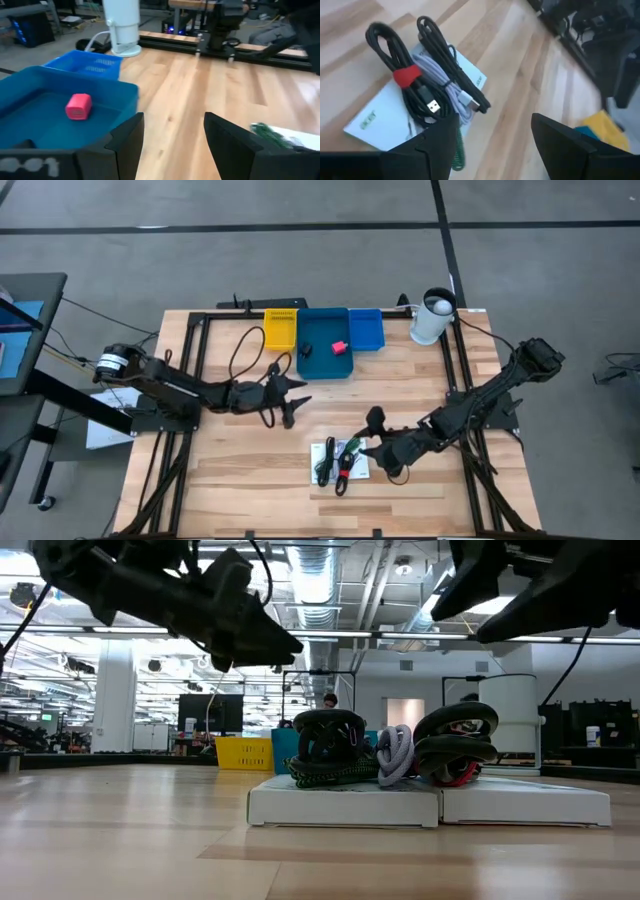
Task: Pick and place items into bin
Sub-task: Put the right black charger cable into the blue basket
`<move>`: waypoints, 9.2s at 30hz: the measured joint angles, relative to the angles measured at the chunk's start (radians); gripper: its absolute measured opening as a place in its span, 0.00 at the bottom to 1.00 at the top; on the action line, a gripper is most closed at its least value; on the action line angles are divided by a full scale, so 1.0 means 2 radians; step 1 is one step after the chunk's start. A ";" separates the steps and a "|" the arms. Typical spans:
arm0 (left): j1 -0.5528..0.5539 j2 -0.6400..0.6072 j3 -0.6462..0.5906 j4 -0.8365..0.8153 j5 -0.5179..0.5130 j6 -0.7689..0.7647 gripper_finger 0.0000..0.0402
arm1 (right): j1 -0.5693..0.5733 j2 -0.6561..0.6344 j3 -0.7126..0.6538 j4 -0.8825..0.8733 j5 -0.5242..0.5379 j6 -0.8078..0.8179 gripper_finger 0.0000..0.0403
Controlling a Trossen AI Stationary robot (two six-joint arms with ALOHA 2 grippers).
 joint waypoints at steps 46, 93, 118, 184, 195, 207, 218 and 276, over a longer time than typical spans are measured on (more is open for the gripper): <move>-0.175 0.000 0.000 0.151 -0.074 -0.011 0.49 | 0.100 0.194 0.133 0.008 0.067 0.012 0.61; -0.237 0.000 0.000 0.175 -0.073 -0.025 0.49 | 0.113 0.283 0.134 0.079 0.122 0.048 0.61; -0.237 0.000 0.000 0.169 -0.073 -0.030 0.49 | 0.096 0.283 0.134 0.095 0.088 0.048 0.48; -0.232 0.000 0.001 0.077 -0.074 -0.005 0.49 | -0.024 0.226 0.360 -0.437 0.223 0.126 0.00; -0.212 0.000 0.001 0.039 -0.075 0.050 0.49 | -0.261 0.116 0.359 -0.394 0.054 0.061 0.00; -0.183 0.000 0.003 0.035 -0.079 0.216 0.49 | -0.537 0.115 0.360 -0.226 -0.185 0.130 0.00; -0.165 0.000 0.004 0.063 -0.203 0.321 0.49 | -0.638 0.208 0.359 -0.219 -0.223 0.195 0.00; -0.268 0.000 0.003 0.186 -0.292 0.288 0.49 | -0.633 0.217 0.359 -0.331 -0.210 0.174 0.00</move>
